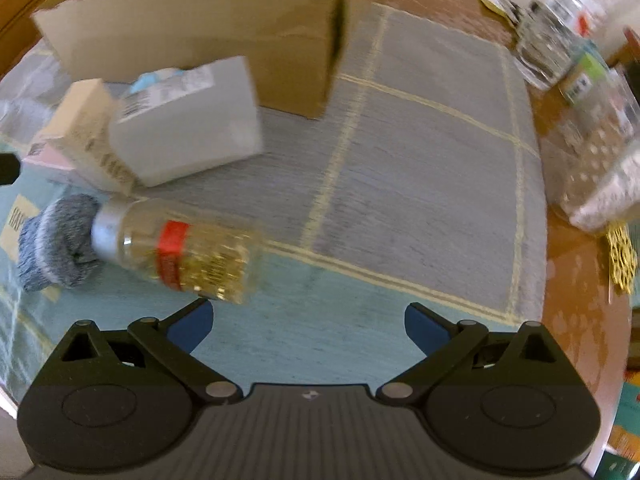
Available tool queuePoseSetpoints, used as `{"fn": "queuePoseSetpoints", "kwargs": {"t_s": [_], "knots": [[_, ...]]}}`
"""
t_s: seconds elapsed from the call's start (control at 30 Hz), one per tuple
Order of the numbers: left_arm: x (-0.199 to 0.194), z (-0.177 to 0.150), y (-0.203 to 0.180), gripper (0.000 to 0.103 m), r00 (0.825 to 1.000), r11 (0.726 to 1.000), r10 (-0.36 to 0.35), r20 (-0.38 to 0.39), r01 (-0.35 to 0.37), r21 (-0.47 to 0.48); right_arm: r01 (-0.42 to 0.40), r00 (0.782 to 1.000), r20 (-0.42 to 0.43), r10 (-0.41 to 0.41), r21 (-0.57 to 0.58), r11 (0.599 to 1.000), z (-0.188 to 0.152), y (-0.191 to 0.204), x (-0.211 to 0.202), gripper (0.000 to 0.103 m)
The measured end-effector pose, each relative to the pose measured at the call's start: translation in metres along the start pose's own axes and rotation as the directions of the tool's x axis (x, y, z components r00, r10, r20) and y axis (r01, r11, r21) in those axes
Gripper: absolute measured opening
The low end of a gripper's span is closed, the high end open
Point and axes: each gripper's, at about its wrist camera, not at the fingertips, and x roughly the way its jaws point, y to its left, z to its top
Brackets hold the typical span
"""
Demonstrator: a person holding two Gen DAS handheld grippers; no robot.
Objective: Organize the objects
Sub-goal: 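Grasp the blue-grey sock with the left tool while the right tool grasps the capsule bottle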
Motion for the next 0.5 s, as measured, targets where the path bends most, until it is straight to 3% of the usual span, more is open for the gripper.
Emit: {"fn": "queuePoseSetpoints", "kwargs": {"t_s": [0.17, 0.3, 0.5], "knots": [[0.000, 0.001, 0.004, 0.098, 1.000, 1.000, 0.003, 0.002, -0.003, -0.017, -0.091, 0.996, 0.007, 0.091, -0.012, 0.996, -0.002, 0.010, -0.011, 0.103], [-0.003, 0.002, 0.008, 0.098, 1.000, 1.000, 0.013, 0.011, -0.013, -0.025, -0.202, 0.979, 0.035, 0.202, -0.015, 0.979, 0.005, 0.027, -0.020, 0.103], [-0.007, 0.000, 0.015, 0.098, 1.000, 0.999, 0.022, 0.009, -0.021, -0.042, -0.246, 0.968, 0.047, 0.245, 0.025, 0.969, 0.031, 0.042, -0.011, 0.103]]}}
